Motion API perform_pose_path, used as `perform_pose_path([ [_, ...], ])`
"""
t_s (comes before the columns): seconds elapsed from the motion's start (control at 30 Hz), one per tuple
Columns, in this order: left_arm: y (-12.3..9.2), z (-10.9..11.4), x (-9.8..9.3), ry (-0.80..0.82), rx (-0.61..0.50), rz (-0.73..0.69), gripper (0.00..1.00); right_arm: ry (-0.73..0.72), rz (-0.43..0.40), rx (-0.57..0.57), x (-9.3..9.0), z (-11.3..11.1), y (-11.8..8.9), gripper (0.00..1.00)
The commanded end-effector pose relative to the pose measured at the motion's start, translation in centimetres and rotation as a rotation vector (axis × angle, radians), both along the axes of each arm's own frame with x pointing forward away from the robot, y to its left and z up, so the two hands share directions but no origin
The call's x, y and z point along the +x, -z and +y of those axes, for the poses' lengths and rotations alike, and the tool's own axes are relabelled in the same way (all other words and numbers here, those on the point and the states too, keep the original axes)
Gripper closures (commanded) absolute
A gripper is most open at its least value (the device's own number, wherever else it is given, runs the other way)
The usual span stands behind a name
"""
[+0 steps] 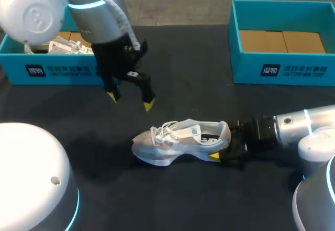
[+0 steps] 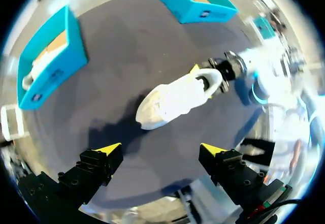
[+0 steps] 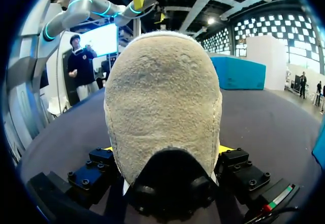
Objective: Take the shoe out of the shoebox, open the shoe tongue, remove and reinsert the insole, then place the shoe into the shoebox
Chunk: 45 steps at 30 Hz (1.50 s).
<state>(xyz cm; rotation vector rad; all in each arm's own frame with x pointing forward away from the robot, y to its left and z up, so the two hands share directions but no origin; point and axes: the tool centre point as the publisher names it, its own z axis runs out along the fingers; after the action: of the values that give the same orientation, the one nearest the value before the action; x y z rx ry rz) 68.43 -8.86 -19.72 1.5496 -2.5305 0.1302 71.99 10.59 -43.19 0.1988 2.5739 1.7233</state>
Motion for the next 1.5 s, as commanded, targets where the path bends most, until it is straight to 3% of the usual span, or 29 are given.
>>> perform_pose_path([
  [0.03,1.1,-1.1,-0.4,-0.304,0.075,0.066,0.00,0.000,0.001,-0.004,-0.1,0.2,0.1,1.00],
  [0.47,1.1,-1.1,-0.4,-0.304,0.075,0.066,0.00,0.000,0.001,-0.004,-0.1,0.2,0.1,1.00],
  [0.6,2.2,-3.5,-1.9,-0.343,0.127,0.000,0.00,0.000,0.001,-0.004,-0.1,0.2,0.1,1.00],
  [0.73,2.5,-5.7,-2.0,-0.367,0.154,-0.027,0.00,0.000,0.001,-0.004,-0.1,0.2,0.1,1.00],
  [1.07,4.8,-9.9,-1.0,-0.440,0.263,0.044,0.00,0.000,0.001,-0.004,-0.1,0.2,0.1,1.00],
  [1.5,8.7,-13.6,-0.8,-0.492,0.359,0.037,0.00,0.000,0.001,-0.004,-0.1,0.2,0.1,1.00],
])
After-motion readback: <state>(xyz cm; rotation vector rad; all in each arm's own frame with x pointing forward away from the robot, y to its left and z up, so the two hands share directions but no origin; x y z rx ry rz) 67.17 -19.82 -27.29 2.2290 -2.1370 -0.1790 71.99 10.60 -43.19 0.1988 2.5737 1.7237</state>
